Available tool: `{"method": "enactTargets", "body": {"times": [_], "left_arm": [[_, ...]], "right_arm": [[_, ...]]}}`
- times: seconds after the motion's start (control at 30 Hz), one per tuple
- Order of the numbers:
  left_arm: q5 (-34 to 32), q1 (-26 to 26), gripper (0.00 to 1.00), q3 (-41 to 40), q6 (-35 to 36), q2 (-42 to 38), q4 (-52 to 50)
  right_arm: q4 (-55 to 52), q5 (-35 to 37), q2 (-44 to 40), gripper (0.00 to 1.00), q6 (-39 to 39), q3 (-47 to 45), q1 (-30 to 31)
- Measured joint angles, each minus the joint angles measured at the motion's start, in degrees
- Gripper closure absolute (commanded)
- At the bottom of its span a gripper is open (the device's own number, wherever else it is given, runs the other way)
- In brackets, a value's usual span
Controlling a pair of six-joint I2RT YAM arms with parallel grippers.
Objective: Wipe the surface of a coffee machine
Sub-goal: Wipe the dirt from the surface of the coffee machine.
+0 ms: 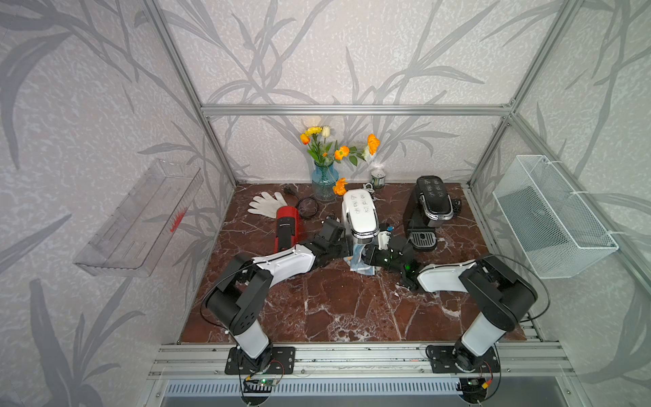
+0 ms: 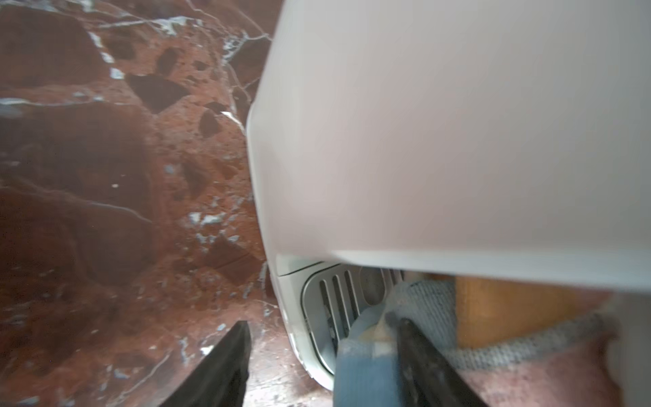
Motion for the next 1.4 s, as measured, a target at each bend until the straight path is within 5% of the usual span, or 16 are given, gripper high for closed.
{"method": "enactTargets", "body": {"times": [0.27, 0.57, 0.93, 1.23, 1.4], "left_arm": [[-0.15, -0.17, 0.35, -1.33, -0.63, -0.02, 0.04], [1.64, -1.25, 0.35, -1.33, -0.59, -1.01, 1.66], [2.60, -1.27, 0.35, -1.33, -0.59, -1.20, 2.21], [2.60, -1.20, 0.35, -1.33, -0.61, -1.20, 2.19], [2.75, -1.27, 0.35, -1.33, -0.61, -1.20, 2.27]], "right_arm": [[6.21, 0.98, 8.79, 1.00, 1.49, 0.59, 0.44], [12.04, 1.03, 6.93, 1.00, 1.66, -5.99, -4.90], [-2.47, 5.51, -12.79, 1.00, -4.39, -10.93, -6.54], [-23.67, 9.38, -34.36, 1.00, -14.27, -0.90, -5.88], [-29.55, 9.73, -38.75, 1.00, -19.26, 6.14, -4.79]]}}
